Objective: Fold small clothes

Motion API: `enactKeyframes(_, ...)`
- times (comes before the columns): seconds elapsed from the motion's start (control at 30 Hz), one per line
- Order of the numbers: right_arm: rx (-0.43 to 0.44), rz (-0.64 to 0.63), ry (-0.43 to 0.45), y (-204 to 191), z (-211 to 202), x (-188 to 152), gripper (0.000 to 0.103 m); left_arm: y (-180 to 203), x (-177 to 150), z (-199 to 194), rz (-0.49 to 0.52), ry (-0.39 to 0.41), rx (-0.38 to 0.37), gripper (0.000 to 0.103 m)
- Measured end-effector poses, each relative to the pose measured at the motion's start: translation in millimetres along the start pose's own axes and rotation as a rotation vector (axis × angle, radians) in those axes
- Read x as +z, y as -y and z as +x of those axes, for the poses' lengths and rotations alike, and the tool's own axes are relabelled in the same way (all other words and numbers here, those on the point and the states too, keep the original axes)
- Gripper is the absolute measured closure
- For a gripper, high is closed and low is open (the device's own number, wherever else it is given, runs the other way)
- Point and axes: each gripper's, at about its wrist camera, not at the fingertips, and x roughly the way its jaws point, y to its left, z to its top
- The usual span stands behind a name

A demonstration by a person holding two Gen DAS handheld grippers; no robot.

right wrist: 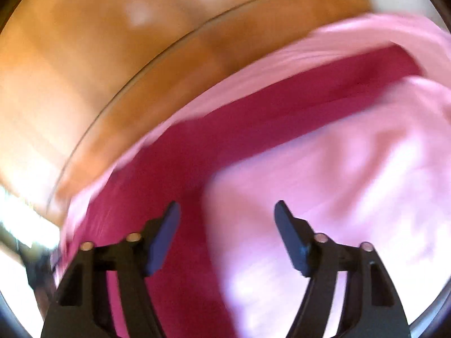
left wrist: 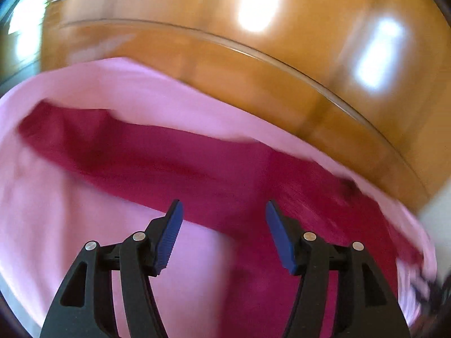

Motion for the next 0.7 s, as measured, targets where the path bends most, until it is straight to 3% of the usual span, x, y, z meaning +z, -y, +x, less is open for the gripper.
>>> enactKeyframes(0.13,-0.062,0.24,0.096,78.4,-5.1,44.1,0.046,58.8,-35.4,12.2,0.15,-0.094,-0.145,0.044)
enactKeyframes(0.3,-0.119,0.41,0.164,138.2,0.7,85.8,0.046,92.0,-64.7,31.6,0.253,-0.18,-0.162,0.044)
enactKeyframes(0.5,-0.189,0.423,0.168,163.3,20.3,121.8,0.049,84.0,-78.2,41.0,0.274,-0.221,-0.132,0.044)
enactKeyframes(0.6,-0.287,0.388,0.166,165.0,29.7,142.4,0.066,88.3,-80.2,41.6,0.279,-0.225,-0.126,0.044)
enactKeyframes(0.67,-0.334,0.375,0.167,172.0,29.3,154.6,0.085,88.5,-79.4,41.4,0.271,-0.227,-0.127,0.044)
enactKeyframes(0.7,-0.361,0.354,0.161,169.9,28.0,159.9,0.087,88.1,-79.5,41.1,0.266,-0.227,-0.127,0.044)
